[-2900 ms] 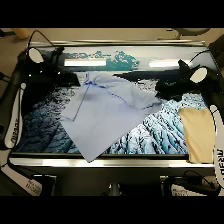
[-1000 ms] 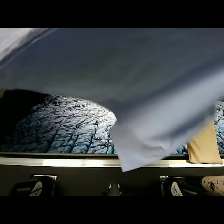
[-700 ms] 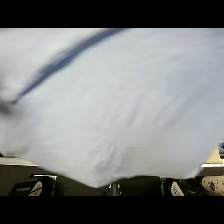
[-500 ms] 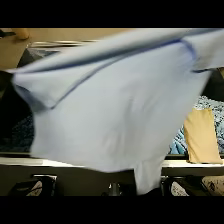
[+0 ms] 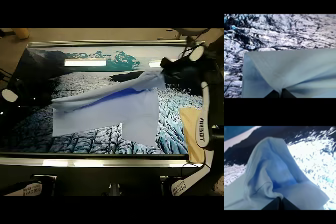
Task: Fold the shirts.
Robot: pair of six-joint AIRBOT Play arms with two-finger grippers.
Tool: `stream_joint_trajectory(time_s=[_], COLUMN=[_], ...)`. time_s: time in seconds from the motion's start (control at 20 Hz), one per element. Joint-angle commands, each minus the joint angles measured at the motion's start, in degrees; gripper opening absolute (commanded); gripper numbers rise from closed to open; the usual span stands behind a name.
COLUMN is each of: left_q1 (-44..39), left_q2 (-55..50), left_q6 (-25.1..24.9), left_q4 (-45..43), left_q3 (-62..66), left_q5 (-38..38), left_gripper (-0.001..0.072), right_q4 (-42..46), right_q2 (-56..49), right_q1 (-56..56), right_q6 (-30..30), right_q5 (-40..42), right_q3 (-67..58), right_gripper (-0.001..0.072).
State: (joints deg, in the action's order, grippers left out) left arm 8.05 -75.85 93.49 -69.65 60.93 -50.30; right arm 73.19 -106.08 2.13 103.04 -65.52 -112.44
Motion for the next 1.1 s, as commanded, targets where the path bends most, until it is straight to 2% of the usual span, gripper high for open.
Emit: stream_joint_trajectory(time_s=[0.0, 0.05, 0.1, 0.15, 0.2, 0.3, 0.35, 0.45, 0.5, 0.6, 0.75, 0.9, 0.95, 1.0, 1.05], left_q1=[-0.02, 0.5, 1.66, 3.56, 5.81, 10.78, 12.81, 14.86, 14.95, 14.27, 12.35, 9.77, 9.11, 8.63, 8.57], left_q2=[-7.19, -7.76, -7.85, -7.82, -7.56, -5.86, -4.57, -2.19, -1.75, -1.77, -1.88, -3.1, -3.37, -3.43, -3.37], left_q6=[-0.02, -0.04, -0.26, -2.89, -6.23, -8.66, -8.68, -8.7, -8.74, -11.45, -12.11, -11.89, -11.85, -11.85, -11.82], left_q4=[1.27, 1.18, 0.52, 0.07, 0.07, 0.02, 0.07, 0.2, 0.24, 3.69, 8.5, 9.6, 9.64, 9.73, 9.79], left_q3=[1.64, 2.73, 4.24, 6.12, 7.37, 6.08, 3.26, -4.63, -8.26, -13.81, -16.92, -17.03, -17.03, -17.03, -17.0], left_q5=[-0.48, -2.84, -6.43, -11.89, -17.49, -26.47, -28.15, -26.8, -25.62, -22.27, -16.02, -14.58, -14.12, -13.51, -13.05], left_gripper=[0.0077, 0.0323, 0.0636, 0.0679, 0.0678, 0.0674, 0.0673, 0.0671, 0.0645, 0.0621, 0.062, 0.0602, 0.0536, 0.0309, 0.0204], right_q4=[-2.64, -3.02, -2.93, -2.64, -1.46, -0.28, -0.74, -1.49, -1.88, -2.1, -2.34, -1.75, -1.7, -2.27, -3.34], right_q2=[-4.98, -4.63, -3.91, -2.82, -1.75, -1.05, -1.05, -1.05, -1.05, -1.05, -1.05, -1.07, -1.07, -1.07, -1.07], right_q1=[-3.1, -2.8, -1.88, -0.37, 1.51, 6.64, 9.09, 12.31, 12.76, 12.55, 11.89, 11.89, 11.89, 11.87, 11.87], right_q6=[0.92, 0.9, 0.13, -3.17, -5.66, -7.13, -7.1, -7.13, -7.67, -10.25, -10.32, -10.64, -10.82, -11.45, -12.61], right_q5=[-0.42, -0.79, -2.82, -5.9, -9.73, -20.87, -24.5, -29.0, -29.97, -30.91, -29.35, -29.0, -29.11, -29.4, -29.59], right_q3=[-0.04, -0.33, -1.05, -1.53, -1.51, -1.33, -0.15, 3.58, 5.31, 7.37, 7.69, 7.93, 8.55, 9.84, 11.91], right_gripper=[0.0073, 0.0265, 0.0485, 0.0483, 0.0483, 0.0463, 0.0412, 0.0407, 0.0405, 0.0404, 0.0404, 0.0432, 0.0436, 0.044, 0.049])
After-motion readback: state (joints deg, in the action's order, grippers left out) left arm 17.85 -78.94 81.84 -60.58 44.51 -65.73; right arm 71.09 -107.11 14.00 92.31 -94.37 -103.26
